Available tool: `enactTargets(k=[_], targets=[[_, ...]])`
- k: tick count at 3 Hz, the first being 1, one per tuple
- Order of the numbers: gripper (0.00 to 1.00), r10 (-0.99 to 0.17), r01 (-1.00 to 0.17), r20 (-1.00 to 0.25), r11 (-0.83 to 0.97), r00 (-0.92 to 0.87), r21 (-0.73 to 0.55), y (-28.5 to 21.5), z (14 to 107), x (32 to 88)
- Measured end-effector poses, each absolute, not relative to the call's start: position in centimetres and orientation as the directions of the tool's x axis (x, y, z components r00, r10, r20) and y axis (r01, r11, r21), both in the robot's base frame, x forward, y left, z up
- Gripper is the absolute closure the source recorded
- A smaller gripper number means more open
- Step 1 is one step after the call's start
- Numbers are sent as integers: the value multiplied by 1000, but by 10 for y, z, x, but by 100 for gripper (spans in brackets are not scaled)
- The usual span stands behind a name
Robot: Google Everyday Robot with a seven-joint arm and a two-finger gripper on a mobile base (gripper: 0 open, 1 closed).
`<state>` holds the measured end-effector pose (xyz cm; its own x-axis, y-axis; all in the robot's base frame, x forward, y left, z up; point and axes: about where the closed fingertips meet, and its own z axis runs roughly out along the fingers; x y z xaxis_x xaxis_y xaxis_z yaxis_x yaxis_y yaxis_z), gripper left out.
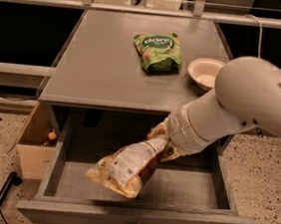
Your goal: Pick brown chip bag from top drawer and place on counter
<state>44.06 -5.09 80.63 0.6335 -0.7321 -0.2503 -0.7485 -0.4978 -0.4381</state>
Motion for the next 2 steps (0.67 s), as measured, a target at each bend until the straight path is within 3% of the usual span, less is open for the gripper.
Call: enactTargets(k=[2], targets=[[100, -746, -719, -160, -525, 646, -456, -35, 906, 419]])
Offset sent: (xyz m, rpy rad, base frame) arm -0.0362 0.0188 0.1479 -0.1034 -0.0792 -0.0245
